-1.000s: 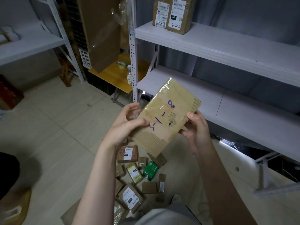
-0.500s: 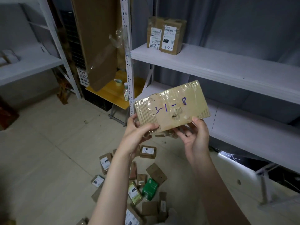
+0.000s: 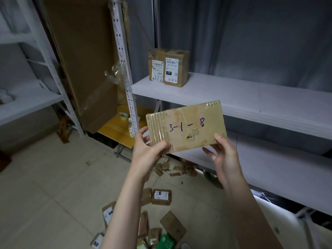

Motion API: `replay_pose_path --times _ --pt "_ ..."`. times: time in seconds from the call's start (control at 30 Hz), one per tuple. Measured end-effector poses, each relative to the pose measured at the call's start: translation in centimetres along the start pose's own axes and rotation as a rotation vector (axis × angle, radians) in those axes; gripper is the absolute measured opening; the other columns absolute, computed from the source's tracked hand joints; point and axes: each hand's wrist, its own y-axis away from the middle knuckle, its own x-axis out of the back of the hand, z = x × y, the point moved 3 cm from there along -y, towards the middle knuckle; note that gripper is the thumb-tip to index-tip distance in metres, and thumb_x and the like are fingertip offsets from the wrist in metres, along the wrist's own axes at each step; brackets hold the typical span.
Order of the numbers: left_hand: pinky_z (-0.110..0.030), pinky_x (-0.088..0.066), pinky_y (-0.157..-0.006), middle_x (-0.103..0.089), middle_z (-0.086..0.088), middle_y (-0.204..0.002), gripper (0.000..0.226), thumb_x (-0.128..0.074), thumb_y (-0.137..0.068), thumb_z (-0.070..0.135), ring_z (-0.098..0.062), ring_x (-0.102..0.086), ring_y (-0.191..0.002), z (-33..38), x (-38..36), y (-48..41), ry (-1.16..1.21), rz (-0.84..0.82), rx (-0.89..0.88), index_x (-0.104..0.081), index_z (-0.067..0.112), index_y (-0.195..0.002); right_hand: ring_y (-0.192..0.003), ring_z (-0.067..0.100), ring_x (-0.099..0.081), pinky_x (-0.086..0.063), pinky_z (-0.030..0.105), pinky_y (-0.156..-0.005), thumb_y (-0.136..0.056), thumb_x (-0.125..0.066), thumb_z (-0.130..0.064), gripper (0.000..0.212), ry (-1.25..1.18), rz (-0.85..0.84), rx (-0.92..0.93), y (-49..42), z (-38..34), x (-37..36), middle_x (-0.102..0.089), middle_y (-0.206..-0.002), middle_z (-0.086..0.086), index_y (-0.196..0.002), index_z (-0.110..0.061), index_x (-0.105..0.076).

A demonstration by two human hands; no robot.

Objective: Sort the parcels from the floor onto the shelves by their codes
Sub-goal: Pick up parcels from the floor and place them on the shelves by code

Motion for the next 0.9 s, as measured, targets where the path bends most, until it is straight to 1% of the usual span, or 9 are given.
replay_pose_path --times 0.07,0.17,0.3,0.4,0.47,0.53,0.7,0.83,0.9 --pt "-0.030 -0.058 -0.079 -0.060 -0.005 -0.122 0.091 -0.077 -0.055 0.026 -0.018 -0.065 -0.104 0.4 -1.3 -2.4 -0.041 -0.004 -0.019 -0.039 0.021 -0.138 -0.114 0.020 -0.062 -0.049 0.047 -0.101 -0.080 -0.066 -0.029 0.028 0.042 -0.024 0.010 -2.8 -0.9 0.3 -0.072 -0.107 0.000 -0.106 -0.019 -0.069" --pt "-0.032 -0.057 -0.081 -0.062 -0.007 -0.122 0.092 -0.077 -0.053 0.031 -0.021 -0.064 -0.106 1.0 -3.6 -6.1 -0.062 -0.011 -0.036 -0.041 0.020 -0.136 -0.116 0.022 -0.063 -0.051 0.039 -0.090 -0.076 -0.066 -0.032 0.047 0.089 -0.030 0.040 -6.8 -2.4 1.0 -0.070 -0.118 0.005 -0.119 -0.013 -0.065" --pt "-0.036 -0.056 -0.089 -0.061 -0.003 -0.124 0.094 -0.077 -0.052 0.034 -0.018 -0.062 -0.110 2.0 -7.6 -10.7 -0.097 -0.028 -0.097 -0.040 0.020 -0.137 -0.103 0.021 -0.069 -0.052 0.041 -0.096 -0.094 -0.058 -0.011 0.023 0.015 -0.029 0.083 -11.6 -4.2 2.1 -0.074 -0.109 0.006 -0.116 -0.010 -0.066" --pt "-0.028 -0.057 -0.082 -0.060 0.001 -0.122 0.087 -0.077 -0.053 0.034 -0.014 -0.060 -0.111 2.6 -10.9 -13.5 -0.147 -0.064 -0.147 -0.041 0.023 -0.132 -0.108 0.020 -0.068 -0.053 0.037 -0.096 -0.096 -0.057 -0.012 0.027 0.013 0.010 0.089 -14.8 -5.9 3.4 -0.074 -0.111 0.006 -0.121 -0.007 -0.065" --pt "-0.020 -0.055 -0.074 -0.060 0.000 -0.119 0.077 -0.074 -0.059 0.024 -0.013 -0.060 -0.109 2.8 -13.1 -15.6 -0.167 -0.095 -0.163 -0.041 0.023 -0.129 -0.106 0.016 -0.069 -0.053 0.034 -0.093 -0.096 -0.060 -0.020 0.025 0.079 0.025 0.103 -16.9 -6.9 4.4 -0.075 -0.109 0.001 -0.118 -0.012 -0.067" --pt "-0.021 -0.056 -0.075 -0.060 -0.001 -0.117 0.074 -0.074 -0.061 0.020 -0.013 -0.060 -0.107 3.0 -14.9 -17.8 -0.208 -0.111 -0.184 -0.041 0.022 -0.128 -0.103 0.016 -0.070 -0.053 0.037 -0.094 -0.094 -0.064 -0.025 0.024 0.175 0.048 0.118 -19.3 -7.6 5.4 -0.075 -0.107 0.000 -0.115 -0.015 -0.069" --pt "-0.017 -0.055 -0.073 -0.054 -0.004 -0.118 0.062 -0.073 -0.078 -0.001 -0.014 -0.057 -0.110 2.8 -18.3 -23.2 -0.277 -0.149 -0.219 -0.034 0.017 -0.122 -0.103 0.013 -0.069 -0.052 0.034 -0.096 -0.086 -0.074 -0.023 0.031 0.251 0.099 0.136 -24.7 -8.0 6.6 -0.072 -0.110 -0.002 -0.112 -0.017 -0.060" --pt "-0.021 -0.055 -0.074 -0.054 -0.001 -0.117 0.060 -0.070 -0.080 -0.001 -0.018 -0.055 -0.114 1.7 -20.2 -27.4 -0.308 -0.153 -0.240 -0.035 0.016 -0.124 -0.098 0.009 -0.067 -0.054 0.034 -0.092 -0.078 -0.082 -0.021 0.043 0.369 0.149 0.156 -28.8 -7.0 7.0 -0.069 -0.107 -0.005 -0.110 -0.021 -0.053" --pt "-0.019 -0.053 -0.082 -0.053 -0.002 -0.125 0.059 -0.071 -0.080 0.010 -0.016 -0.052 -0.120 0.8 -20.7 -29.3 -0.332 -0.100 -0.262 -0.037 0.017 -0.129 -0.100 0.014 -0.066 -0.054 0.037 -0.091 -0.074 -0.084 -0.025 0.050 0.504 0.201 0.193 -30.5 -6.5 7.1 -0.068 -0.109 -0.003 -0.113 -0.019 -0.053"
